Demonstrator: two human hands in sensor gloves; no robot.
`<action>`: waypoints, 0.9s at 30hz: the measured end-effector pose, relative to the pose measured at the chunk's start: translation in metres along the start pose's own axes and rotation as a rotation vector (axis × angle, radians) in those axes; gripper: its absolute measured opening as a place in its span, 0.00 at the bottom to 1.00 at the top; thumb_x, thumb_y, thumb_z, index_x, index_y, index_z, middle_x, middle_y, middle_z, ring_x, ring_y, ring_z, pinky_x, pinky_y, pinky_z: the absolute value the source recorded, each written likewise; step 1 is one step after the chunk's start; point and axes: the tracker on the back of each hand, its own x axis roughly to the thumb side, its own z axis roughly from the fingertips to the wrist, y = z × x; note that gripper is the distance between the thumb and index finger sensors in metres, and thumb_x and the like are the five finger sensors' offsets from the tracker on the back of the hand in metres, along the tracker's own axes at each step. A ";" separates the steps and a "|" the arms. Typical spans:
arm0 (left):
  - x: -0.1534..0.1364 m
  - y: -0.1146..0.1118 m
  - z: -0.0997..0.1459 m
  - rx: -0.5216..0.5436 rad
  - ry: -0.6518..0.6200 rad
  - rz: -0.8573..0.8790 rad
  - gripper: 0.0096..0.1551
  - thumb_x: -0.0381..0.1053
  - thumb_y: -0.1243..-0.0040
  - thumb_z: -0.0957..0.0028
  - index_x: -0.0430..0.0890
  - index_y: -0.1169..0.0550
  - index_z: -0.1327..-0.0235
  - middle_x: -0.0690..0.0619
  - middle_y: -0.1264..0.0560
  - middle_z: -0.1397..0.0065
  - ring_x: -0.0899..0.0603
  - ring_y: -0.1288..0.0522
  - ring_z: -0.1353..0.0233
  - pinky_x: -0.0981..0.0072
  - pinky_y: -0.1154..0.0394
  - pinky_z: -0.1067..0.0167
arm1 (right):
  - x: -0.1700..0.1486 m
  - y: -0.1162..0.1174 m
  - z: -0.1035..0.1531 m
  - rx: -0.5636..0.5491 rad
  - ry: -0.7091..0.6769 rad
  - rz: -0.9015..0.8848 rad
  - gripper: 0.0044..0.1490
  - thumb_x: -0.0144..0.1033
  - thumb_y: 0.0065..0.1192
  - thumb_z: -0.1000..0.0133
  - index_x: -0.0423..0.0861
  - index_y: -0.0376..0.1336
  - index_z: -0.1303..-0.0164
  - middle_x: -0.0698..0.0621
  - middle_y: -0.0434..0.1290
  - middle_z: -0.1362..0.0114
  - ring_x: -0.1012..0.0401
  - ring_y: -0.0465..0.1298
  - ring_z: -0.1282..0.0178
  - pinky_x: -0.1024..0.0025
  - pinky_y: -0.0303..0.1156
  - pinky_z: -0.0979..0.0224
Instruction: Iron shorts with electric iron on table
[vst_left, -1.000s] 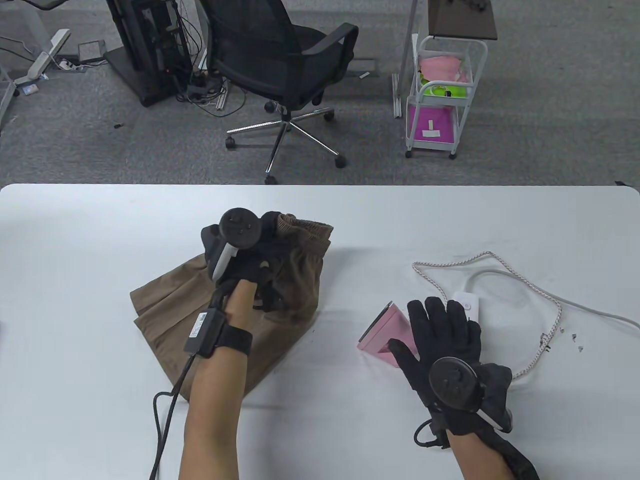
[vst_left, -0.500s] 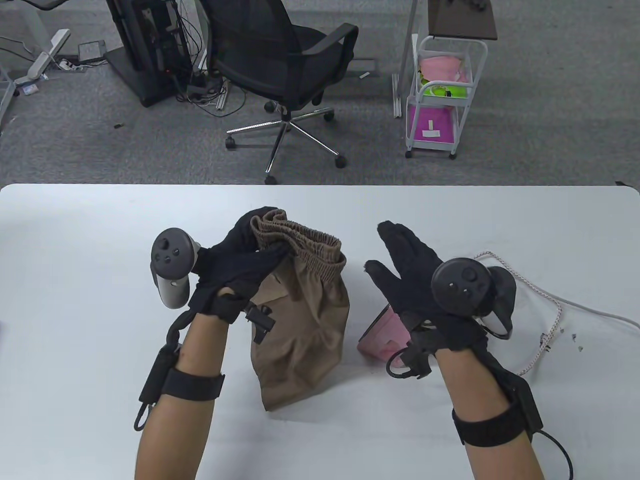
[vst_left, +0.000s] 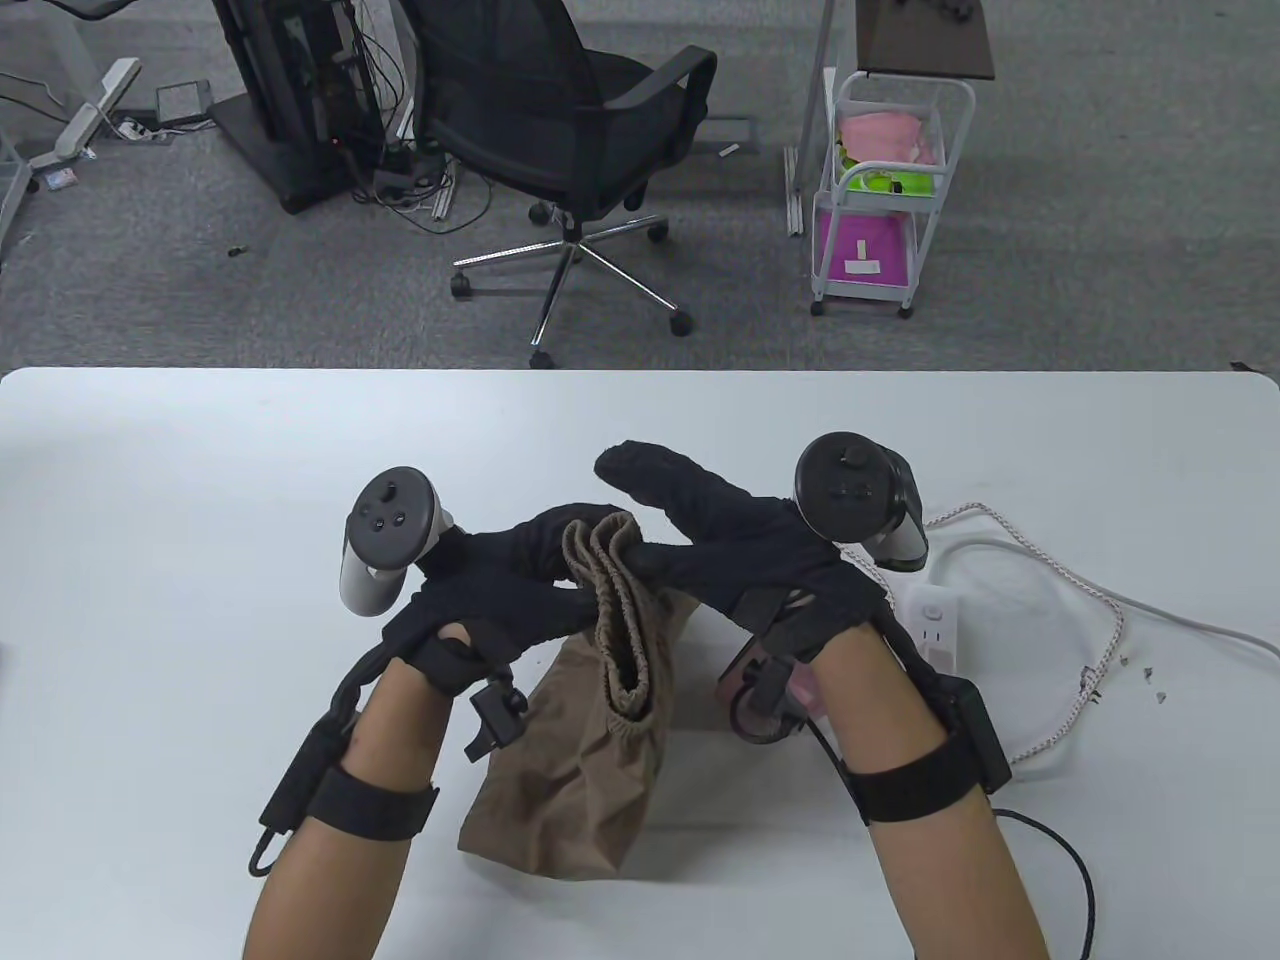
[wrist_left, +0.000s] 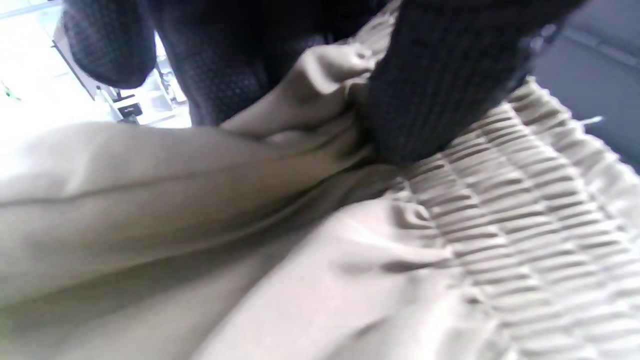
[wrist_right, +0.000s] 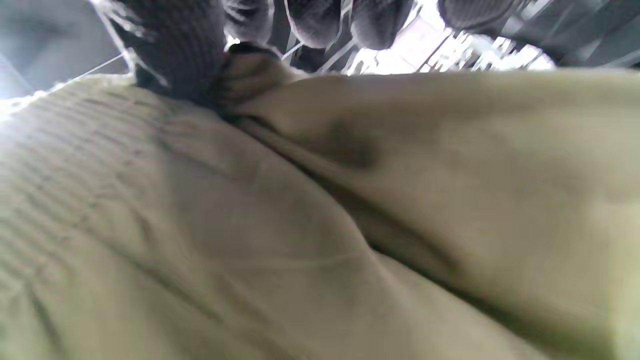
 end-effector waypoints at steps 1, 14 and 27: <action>-0.001 0.000 0.000 0.014 0.006 -0.009 0.40 0.59 0.25 0.50 0.50 0.29 0.27 0.55 0.17 0.35 0.42 0.15 0.38 0.30 0.32 0.29 | -0.001 0.000 0.000 -0.001 0.002 -0.018 0.38 0.50 0.63 0.38 0.65 0.56 0.15 0.44 0.50 0.10 0.38 0.52 0.12 0.29 0.54 0.21; -0.016 0.009 0.012 0.374 0.041 0.028 0.21 0.56 0.20 0.52 0.58 0.19 0.49 0.56 0.21 0.33 0.38 0.22 0.30 0.27 0.36 0.29 | -0.010 -0.017 0.013 -0.177 0.023 -0.003 0.29 0.47 0.70 0.38 0.57 0.56 0.32 0.50 0.70 0.26 0.47 0.77 0.26 0.40 0.71 0.28; 0.049 0.064 0.071 0.595 -0.056 -0.312 0.23 0.56 0.31 0.43 0.54 0.21 0.36 0.52 0.12 0.46 0.45 0.12 0.53 0.36 0.27 0.34 | 0.027 -0.057 0.060 -0.494 0.051 0.230 0.31 0.51 0.63 0.38 0.53 0.63 0.25 0.55 0.79 0.39 0.60 0.88 0.48 0.52 0.79 0.36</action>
